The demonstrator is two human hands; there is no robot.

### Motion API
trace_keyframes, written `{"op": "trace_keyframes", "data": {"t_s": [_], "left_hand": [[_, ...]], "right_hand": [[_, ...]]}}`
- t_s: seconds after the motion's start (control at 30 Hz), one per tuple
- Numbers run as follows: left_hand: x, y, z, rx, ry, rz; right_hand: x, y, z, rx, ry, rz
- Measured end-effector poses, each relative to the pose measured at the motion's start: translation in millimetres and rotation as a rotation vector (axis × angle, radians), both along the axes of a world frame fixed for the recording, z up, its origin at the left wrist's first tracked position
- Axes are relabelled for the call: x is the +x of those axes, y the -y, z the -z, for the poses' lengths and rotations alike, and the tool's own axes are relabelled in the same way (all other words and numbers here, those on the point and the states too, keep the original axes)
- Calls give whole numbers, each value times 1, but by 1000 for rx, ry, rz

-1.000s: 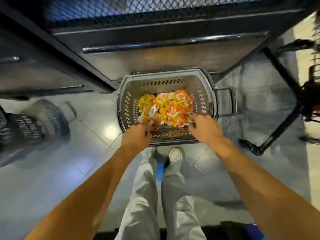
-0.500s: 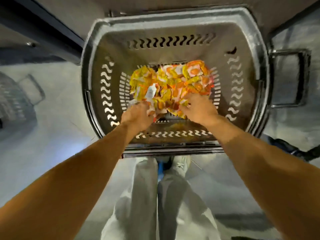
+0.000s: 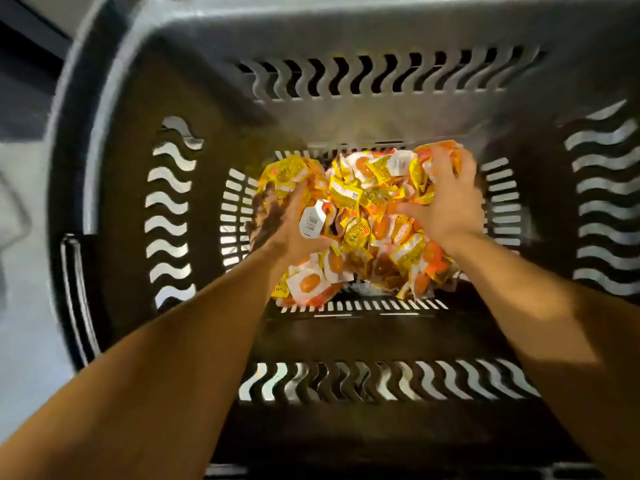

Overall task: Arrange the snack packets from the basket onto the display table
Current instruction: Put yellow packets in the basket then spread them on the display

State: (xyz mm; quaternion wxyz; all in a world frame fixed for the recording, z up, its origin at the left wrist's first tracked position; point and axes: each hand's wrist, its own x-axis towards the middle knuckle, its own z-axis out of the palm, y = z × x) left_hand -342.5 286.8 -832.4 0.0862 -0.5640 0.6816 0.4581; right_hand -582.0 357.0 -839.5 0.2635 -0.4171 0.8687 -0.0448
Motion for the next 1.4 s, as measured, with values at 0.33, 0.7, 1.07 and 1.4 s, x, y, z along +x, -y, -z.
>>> {"op": "trace_keyframes", "data": {"t_s": [0.33,0.7,1.07,1.4], "left_hand": [[-1,14,3,-227,166,87],[20,15,-118,-283,67,-71],[8,8,-377,-143,-75,-166],[10,-10,-652,-280,-387,-211]], "right_hand": [[-29,-13,-12,-134,-5,-46],[-25,-46,-139,-159,66,67],[4,-63,-387,-319,255,171],[15,-70,-643,-503,205,258]]}}
